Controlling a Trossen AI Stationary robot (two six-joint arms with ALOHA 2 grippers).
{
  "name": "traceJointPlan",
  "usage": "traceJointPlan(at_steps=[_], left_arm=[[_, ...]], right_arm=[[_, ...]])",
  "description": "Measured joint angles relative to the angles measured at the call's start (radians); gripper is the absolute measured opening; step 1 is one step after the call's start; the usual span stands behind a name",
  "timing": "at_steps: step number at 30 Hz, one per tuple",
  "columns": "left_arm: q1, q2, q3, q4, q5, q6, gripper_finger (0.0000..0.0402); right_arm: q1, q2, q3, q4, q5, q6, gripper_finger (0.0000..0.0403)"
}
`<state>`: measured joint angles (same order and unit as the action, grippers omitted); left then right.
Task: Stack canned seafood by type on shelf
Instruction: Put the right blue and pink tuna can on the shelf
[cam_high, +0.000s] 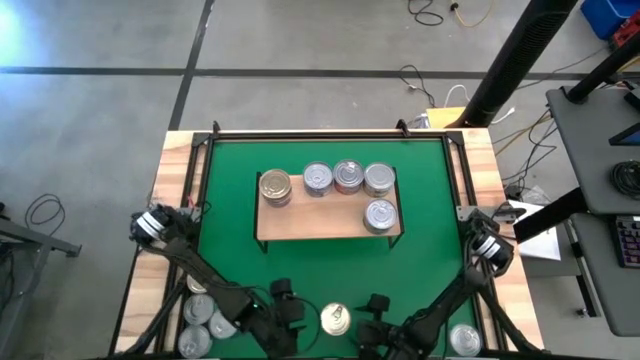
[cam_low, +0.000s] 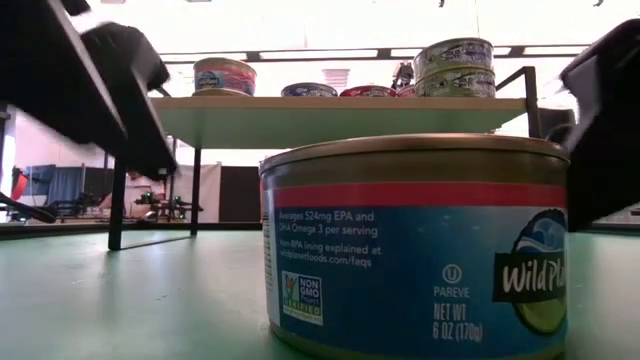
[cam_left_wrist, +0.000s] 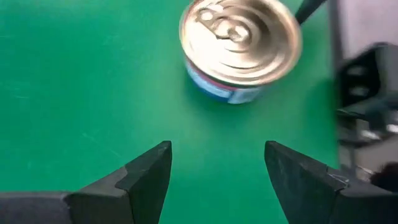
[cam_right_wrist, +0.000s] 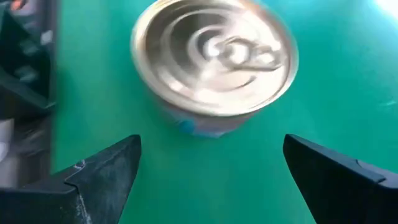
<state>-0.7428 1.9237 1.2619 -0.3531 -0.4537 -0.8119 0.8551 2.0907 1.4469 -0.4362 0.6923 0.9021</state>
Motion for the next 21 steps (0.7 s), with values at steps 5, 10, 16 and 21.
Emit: traceJointPlan(at_steps=[5,10,16,21], left_arm=[[0.024,0.123,0.093,-0.036,-0.033,-0.003,0.0243],[0.051,0.240,0.239,-0.091,-0.034,0.154,0.0243],[0.081,0.368,0.444,-0.206,0.019,0.262,0.0238],[0.093,0.457,0.629,-0.329,0.027,0.333,0.0227]], right_arm=[[-0.004,-0.002,-0.037,0.039,0.059,-0.013,0.0384],[-0.012,-0.002,-0.102,0.191,0.060,-0.099,0.0384],[-0.024,-0.003,-0.155,0.302,0.060,-0.114,0.0384],[-0.029,-0.003,-0.163,0.373,0.043,-0.188,0.0384]])
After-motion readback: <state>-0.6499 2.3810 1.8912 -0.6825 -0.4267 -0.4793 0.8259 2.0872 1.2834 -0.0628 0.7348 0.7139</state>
